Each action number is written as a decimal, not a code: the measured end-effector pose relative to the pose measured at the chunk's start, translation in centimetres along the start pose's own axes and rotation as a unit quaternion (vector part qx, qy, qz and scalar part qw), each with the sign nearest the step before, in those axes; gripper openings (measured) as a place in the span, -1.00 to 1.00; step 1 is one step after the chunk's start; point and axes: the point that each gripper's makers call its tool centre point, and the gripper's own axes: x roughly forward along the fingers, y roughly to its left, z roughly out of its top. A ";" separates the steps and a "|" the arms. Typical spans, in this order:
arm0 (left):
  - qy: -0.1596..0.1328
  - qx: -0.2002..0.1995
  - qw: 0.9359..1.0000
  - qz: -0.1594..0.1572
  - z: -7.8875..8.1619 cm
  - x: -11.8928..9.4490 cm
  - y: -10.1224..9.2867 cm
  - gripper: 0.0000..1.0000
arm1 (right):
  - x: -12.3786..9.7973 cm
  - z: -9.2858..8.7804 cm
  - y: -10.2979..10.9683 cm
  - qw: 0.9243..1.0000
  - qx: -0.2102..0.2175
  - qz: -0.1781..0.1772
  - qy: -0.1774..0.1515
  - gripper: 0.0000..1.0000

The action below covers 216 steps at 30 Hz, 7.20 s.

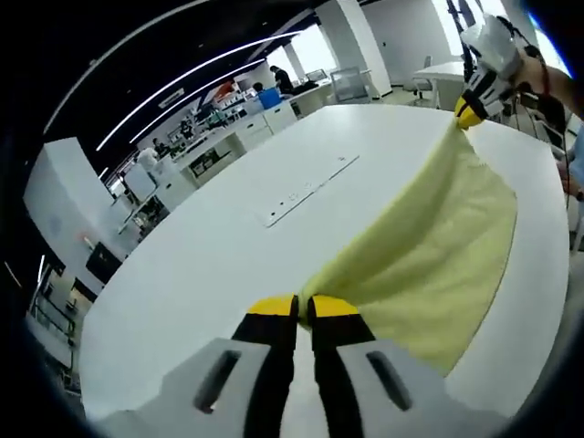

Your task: Fold the garment on the visible template until the final outline fits inside the template.

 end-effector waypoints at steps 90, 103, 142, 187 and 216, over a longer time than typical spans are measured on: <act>-0.081 -0.146 0.984 -0.059 -5.7 1.3 -1.2 0.48 | 2.2 -4.5 4.2 0.979 0.162 0.119 -0.015 0.33; -0.069 -0.136 0.981 -0.122 -8.5 -2.7 -4.8 0.37 | -2.1 -6.3 6.8 0.979 0.148 0.138 -0.009 0.38; 0.004 -0.162 0.974 -0.159 -13.1 -4.1 -9.7 -0.53 | -3.5 -13.9 10.4 0.984 0.119 0.131 0.008 -0.79; 0.025 -0.117 0.976 -0.180 -14.2 -4.9 -10.9 -1.00 | -4.9 -15.8 11.0 0.982 0.093 0.161 0.028 -1.00; -0.003 -0.184 0.966 -0.180 -13.7 -7.4 -12.0 -0.11 | -6.4 -13.8 11.0 0.976 0.176 0.126 -0.021 -0.18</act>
